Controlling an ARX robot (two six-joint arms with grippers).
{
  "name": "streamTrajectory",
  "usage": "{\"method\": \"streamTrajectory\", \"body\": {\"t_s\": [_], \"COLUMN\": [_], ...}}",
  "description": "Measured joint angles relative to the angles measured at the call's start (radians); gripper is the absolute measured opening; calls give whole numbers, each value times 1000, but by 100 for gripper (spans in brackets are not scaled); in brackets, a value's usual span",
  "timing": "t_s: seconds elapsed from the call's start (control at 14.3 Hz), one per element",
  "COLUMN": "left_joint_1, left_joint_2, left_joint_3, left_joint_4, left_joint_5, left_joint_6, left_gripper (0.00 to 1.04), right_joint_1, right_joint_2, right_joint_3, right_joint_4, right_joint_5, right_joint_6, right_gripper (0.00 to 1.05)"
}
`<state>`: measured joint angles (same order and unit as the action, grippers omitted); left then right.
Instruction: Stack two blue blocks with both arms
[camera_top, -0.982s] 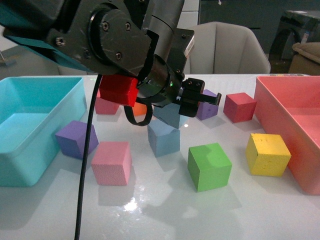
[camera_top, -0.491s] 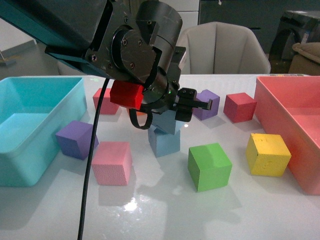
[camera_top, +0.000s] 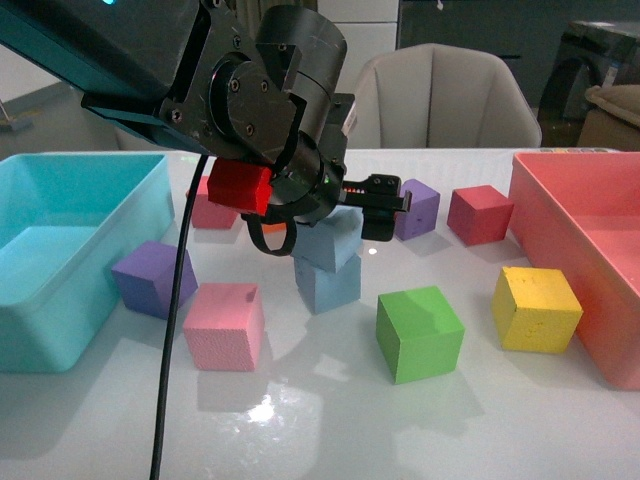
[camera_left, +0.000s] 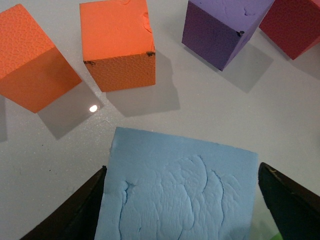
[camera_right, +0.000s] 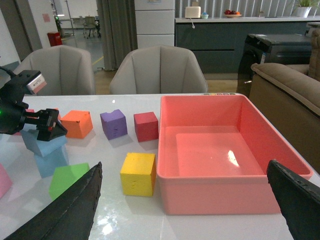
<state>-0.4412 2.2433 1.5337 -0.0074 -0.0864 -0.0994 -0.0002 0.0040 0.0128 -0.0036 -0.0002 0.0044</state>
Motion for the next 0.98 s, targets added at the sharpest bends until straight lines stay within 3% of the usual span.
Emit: {"method": "streamTrajectory", "body": {"t_s": [0.07, 0.56, 0.84, 0.98], "left_joint_1": [0, 13, -34, -82], "left_joint_2": [0, -31, -347, -580], "left_joint_3": [0, 0, -252, -472], "left_joint_4": [0, 63, 310, 449], "left_joint_5": [3, 5, -25, 24], "left_joint_6": [-2, -15, 7, 59], "left_gripper": [100, 98, 98, 98], "right_joint_1": [0, 0, 0, 0], "right_joint_2": [0, 0, 0, 0], "right_joint_3": [0, 0, 0, 0], "right_joint_4": [0, 0, 0, 0], "right_joint_5": [0, 0, 0, 0], "right_joint_6": [0, 0, 0, 0], "right_gripper": [98, 98, 98, 98]}}
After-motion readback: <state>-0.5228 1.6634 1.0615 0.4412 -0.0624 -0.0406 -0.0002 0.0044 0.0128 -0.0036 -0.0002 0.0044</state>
